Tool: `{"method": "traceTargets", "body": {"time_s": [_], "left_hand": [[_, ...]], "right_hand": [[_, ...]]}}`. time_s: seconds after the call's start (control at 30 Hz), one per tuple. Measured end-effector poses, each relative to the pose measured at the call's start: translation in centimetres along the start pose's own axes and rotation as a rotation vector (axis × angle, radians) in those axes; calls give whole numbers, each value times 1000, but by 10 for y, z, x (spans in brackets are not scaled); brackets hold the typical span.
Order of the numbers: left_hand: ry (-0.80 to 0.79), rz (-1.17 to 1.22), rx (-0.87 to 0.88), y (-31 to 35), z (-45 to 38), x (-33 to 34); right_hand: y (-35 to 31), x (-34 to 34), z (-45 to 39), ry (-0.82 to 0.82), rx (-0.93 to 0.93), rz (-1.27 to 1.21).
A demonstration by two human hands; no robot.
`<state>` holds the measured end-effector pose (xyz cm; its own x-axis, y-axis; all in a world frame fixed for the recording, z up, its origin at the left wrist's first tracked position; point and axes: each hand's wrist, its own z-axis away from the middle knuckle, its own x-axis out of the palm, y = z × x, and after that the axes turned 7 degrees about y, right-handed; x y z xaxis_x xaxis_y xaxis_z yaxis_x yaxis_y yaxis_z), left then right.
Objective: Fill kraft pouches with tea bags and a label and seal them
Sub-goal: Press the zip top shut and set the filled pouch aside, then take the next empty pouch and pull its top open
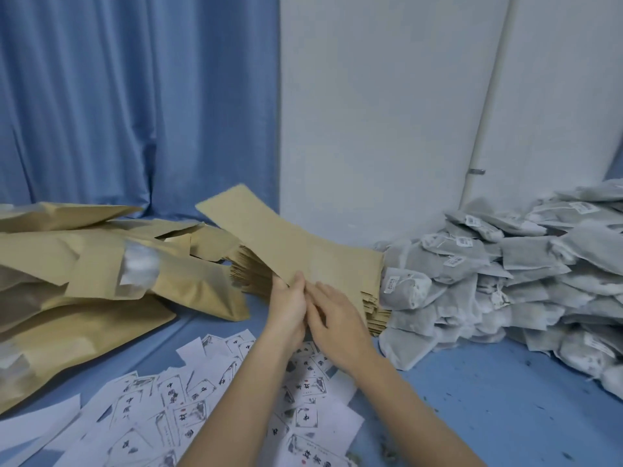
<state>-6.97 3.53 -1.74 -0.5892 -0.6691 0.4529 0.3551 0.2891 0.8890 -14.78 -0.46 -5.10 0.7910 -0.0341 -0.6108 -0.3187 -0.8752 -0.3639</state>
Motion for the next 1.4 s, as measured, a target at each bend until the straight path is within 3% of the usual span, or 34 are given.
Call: {"method": "traceTargets", "body": {"time_s": [0.07, 0.17, 0.37, 0.43, 0.63, 0.73, 0.8, 0.87, 0.97, 1.17, 1.27, 1.4], "left_hand": [[43, -132, 119, 5, 11, -1], [71, -363, 440, 11, 26, -3], [21, -913, 997, 21, 57, -19], [8, -1032, 1062, 16, 66, -28], [-104, -1410, 929, -18, 83, -48], [-318, -1648, 595, -29, 88, -43], [-487, -1460, 337, -29, 93, -33], [-543, -1063, 222, -27, 102, -13], [-325, -705, 297, -32, 117, 27], [2, -862, 355, -56, 124, 76], [119, -804, 365, -63, 122, 76], [178, -686, 372, -68, 124, 75]], "right_hand": [[-9, -15, 4, -6, 55, -178], [-27, -44, 4, 12, 298, -411], [-47, -127, -1, 242, 639, -1337], [-37, -152, 5, 293, 704, -1383], [-6, -159, 41, 428, 930, -1165], [10, -147, 56, 416, 996, -1038], [21, -138, 65, 402, 1007, -929], [28, -132, 73, 368, 990, -848], [34, -128, 84, 283, 919, -775], [34, -121, 94, 314, 780, -562], [32, -122, 97, 325, 750, -644], [32, -122, 96, 349, 854, -907]]}}
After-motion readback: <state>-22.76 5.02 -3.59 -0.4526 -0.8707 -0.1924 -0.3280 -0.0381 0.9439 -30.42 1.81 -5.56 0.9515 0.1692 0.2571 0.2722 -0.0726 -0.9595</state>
